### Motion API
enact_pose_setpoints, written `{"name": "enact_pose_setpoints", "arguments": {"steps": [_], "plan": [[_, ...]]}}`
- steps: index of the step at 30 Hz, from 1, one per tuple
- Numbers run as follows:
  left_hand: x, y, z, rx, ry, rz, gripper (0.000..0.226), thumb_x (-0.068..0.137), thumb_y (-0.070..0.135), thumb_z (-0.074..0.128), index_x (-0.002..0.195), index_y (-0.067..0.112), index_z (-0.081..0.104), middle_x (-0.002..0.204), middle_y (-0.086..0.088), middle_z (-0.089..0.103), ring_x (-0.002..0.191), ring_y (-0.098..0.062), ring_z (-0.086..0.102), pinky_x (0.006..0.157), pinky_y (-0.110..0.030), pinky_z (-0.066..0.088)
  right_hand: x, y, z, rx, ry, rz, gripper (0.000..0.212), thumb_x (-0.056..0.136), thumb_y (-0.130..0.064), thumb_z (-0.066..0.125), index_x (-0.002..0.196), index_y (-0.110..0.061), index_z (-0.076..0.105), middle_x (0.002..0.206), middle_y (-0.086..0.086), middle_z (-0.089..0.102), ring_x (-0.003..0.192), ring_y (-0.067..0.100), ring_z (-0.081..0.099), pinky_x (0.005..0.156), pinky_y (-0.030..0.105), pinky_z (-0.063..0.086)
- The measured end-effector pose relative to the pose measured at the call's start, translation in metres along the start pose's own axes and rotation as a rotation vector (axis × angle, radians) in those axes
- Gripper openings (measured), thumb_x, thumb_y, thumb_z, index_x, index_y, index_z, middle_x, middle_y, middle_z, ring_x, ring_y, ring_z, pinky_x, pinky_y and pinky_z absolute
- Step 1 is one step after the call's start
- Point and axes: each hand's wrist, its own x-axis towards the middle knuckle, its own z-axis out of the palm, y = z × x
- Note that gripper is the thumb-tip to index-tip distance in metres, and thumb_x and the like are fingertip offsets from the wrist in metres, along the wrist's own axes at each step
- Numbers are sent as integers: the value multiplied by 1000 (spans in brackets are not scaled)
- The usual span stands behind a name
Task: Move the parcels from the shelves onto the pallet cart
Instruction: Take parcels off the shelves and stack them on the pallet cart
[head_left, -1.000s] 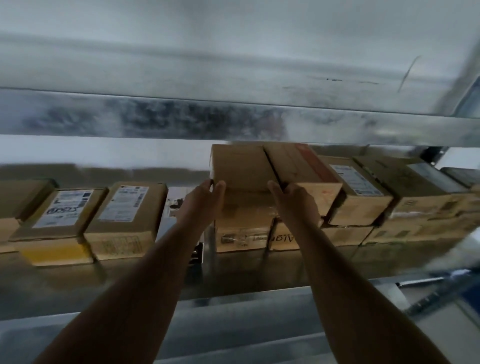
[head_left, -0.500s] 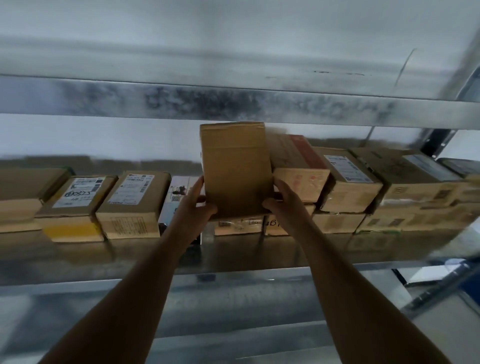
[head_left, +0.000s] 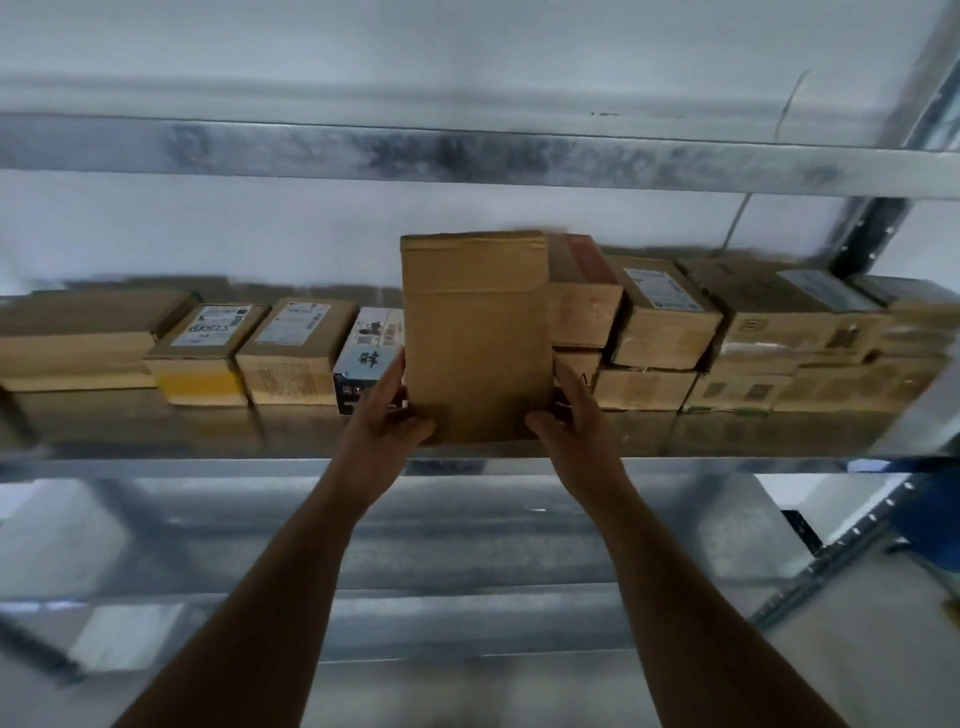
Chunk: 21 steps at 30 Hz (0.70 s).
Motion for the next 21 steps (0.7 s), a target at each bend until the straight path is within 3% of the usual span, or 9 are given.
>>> {"name": "enact_pose_setpoints", "arguments": {"steps": [3, 6, 8, 10, 15, 18, 20, 21], "plan": [[-9, 11, 20, -7, -32, 17, 73, 85, 3, 54, 125, 59, 31, 117, 15, 47, 101, 5, 55, 69, -13, 51, -22, 1, -20, -1, 36, -33, 59, 89, -9, 55, 140, -31, 36, 120, -4, 55, 103, 4, 56, 78, 21, 51], [-13, 20, 48, 6, -73, 36, 69, 83, 9, 55, 119, 63, 31, 112, 24, 45, 99, 11, 53, 70, -11, 50, -42, 3, -44, -21, 82, -38, 58, 90, -8, 55, 141, -30, 34, 120, -6, 54, 103, 1, 56, 79, 18, 52], [-14, 24, 69, 9, -81, 49, 69, 87, 0, 54, 118, 57, 33, 111, 20, 45, 93, 16, 53, 67, -4, 46, -54, 5, -62, -50, 142, -25, 58, 90, -9, 56, 134, -39, 34, 115, -11, 55, 98, -4, 56, 72, 12, 50], [-14, 26, 91, 5, -80, 42, 64, 87, -3, 53, 118, 49, 34, 109, 19, 45, 92, 12, 55, 64, -5, 47, -66, 8, -81, -78, 199, 14, 60, 89, -11, 57, 132, -45, 31, 113, -11, 54, 97, 0, 56, 71, 15, 48], [-13, 34, 149, -8, -148, -4, 44, 88, 4, 56, 123, 25, 40, 110, 7, 54, 99, -7, 55, 69, -16, 49, -99, 15, -133, -107, 327, 97, 54, 90, -16, 57, 136, -38, 37, 127, 0, 54, 111, 14, 56, 89, 32, 51], [-12, 37, 185, 21, -209, -10, 44, 88, 11, 58, 127, 23, 42, 113, 5, 56, 102, -12, 55, 74, -24, 46, -122, 18, -163, -102, 378, 136, 54, 93, -23, 56, 135, -47, 31, 127, -7, 51, 103, -1, 54, 77, 14, 43], [-11, 37, 209, 34, -243, -8, 45, 87, 14, 59, 128, 23, 43, 117, 3, 56, 104, -13, 55, 79, -29, 47, -137, 19, -182, -98, 433, 174, 58, 94, -25, 55, 141, -45, 28, 127, -9, 50, 101, -2, 53, 76, 12, 43], [-10, 37, 220, 40, -260, -3, 45, 87, 15, 59, 128, 24, 43, 117, 4, 56, 103, -11, 55, 80, -29, 46, -144, 19, -191, -93, 459, 193, 58, 94, -25, 55, 142, -44, 28, 130, -8, 50, 105, 2, 54, 82, 16, 45]]}}
